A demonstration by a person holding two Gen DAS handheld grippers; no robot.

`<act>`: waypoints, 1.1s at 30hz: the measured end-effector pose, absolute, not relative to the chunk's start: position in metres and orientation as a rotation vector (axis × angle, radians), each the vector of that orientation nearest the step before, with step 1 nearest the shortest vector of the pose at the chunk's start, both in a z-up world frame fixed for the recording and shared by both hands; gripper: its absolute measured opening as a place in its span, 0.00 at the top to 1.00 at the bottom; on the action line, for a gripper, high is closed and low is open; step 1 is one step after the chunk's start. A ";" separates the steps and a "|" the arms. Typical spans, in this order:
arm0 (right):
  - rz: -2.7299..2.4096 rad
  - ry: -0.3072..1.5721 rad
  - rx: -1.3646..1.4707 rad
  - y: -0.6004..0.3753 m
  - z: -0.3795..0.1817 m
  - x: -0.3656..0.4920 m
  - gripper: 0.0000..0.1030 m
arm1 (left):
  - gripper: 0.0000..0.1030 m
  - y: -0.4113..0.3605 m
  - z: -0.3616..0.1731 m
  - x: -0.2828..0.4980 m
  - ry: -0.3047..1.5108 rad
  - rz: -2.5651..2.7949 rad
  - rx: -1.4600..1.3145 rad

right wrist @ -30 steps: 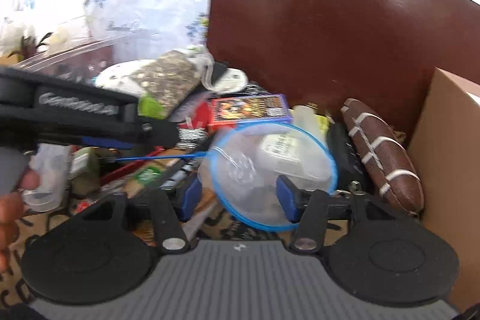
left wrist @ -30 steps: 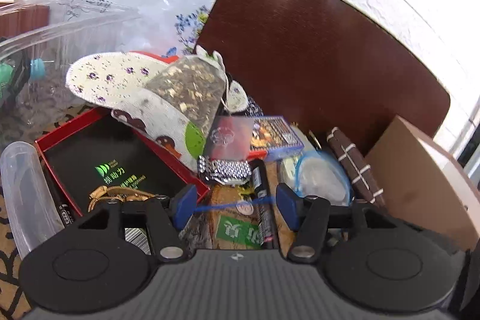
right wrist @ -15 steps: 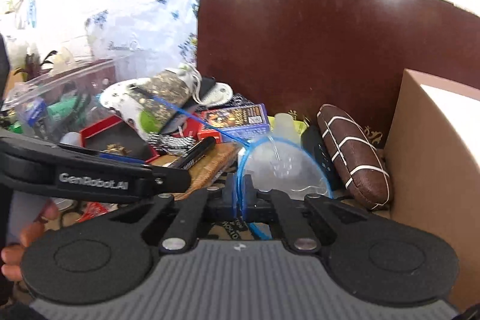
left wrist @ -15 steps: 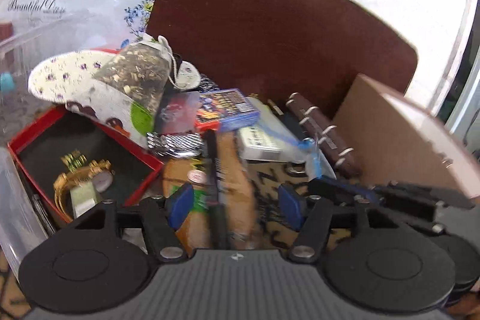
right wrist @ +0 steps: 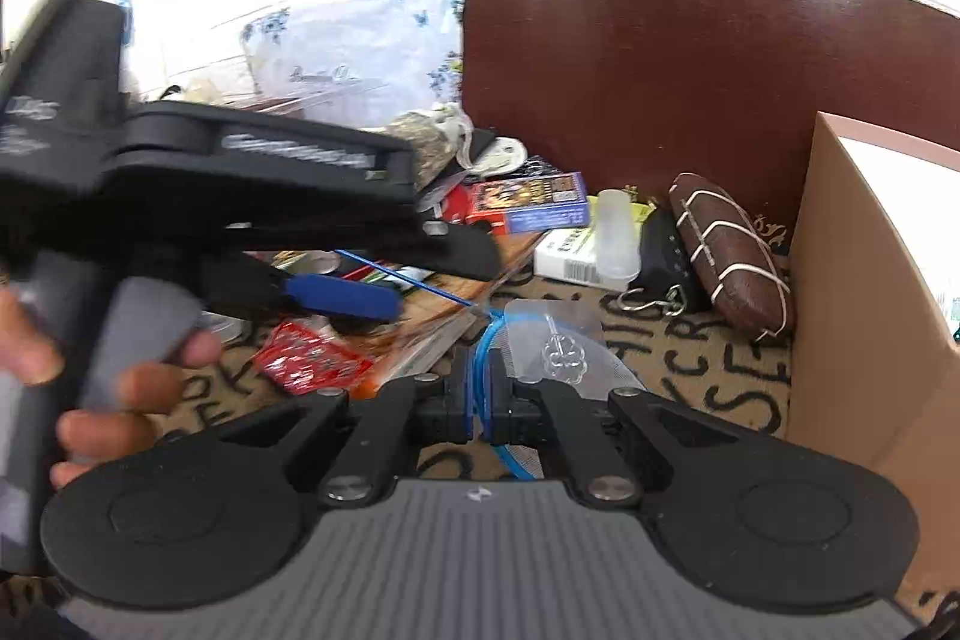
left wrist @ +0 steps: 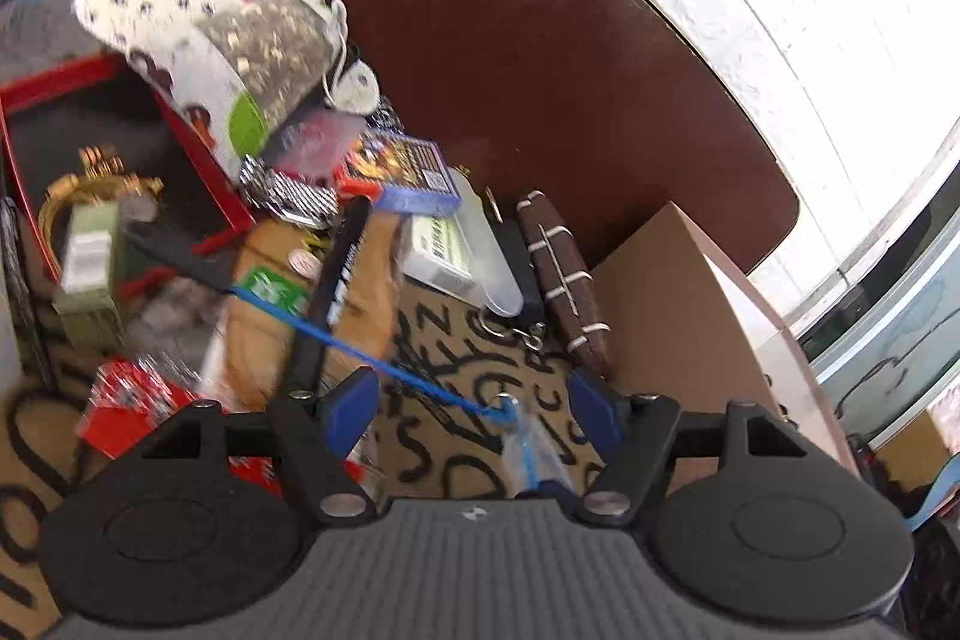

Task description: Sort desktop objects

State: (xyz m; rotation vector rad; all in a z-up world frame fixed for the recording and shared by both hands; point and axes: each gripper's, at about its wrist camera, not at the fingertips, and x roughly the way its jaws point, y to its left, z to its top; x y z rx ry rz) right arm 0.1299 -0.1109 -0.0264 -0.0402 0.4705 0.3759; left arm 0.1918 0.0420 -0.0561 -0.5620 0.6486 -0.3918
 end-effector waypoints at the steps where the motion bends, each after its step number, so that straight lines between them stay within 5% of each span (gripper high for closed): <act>1: 0.385 0.468 -0.044 -0.110 -0.026 0.126 1.00 | 0.30 0.040 -0.057 0.191 0.651 -0.390 -0.565; 4: 0.412 0.465 -0.049 -0.110 -0.023 0.114 1.00 | 0.34 0.035 -0.057 0.189 0.646 -0.380 -0.575; 9: 0.417 0.467 -0.049 -0.113 -0.023 0.096 1.00 | 0.85 0.035 -0.059 0.185 0.666 -0.352 -0.592; 13: 0.411 0.473 -0.046 -0.116 -0.026 0.086 0.98 | 1.00 0.035 -0.061 0.177 0.675 -0.344 -0.586; 15: 0.410 0.477 -0.014 -0.121 -0.026 0.082 0.94 | 1.00 0.039 -0.062 0.173 0.673 -0.348 -0.591; 18: 0.365 0.469 0.031 -0.132 -0.023 0.084 0.60 | 1.00 0.042 -0.062 0.165 0.664 -0.354 -0.579; 33: 0.424 0.567 0.213 -0.161 -0.030 0.086 0.52 | 1.00 0.039 -0.056 0.142 0.629 -0.396 -0.514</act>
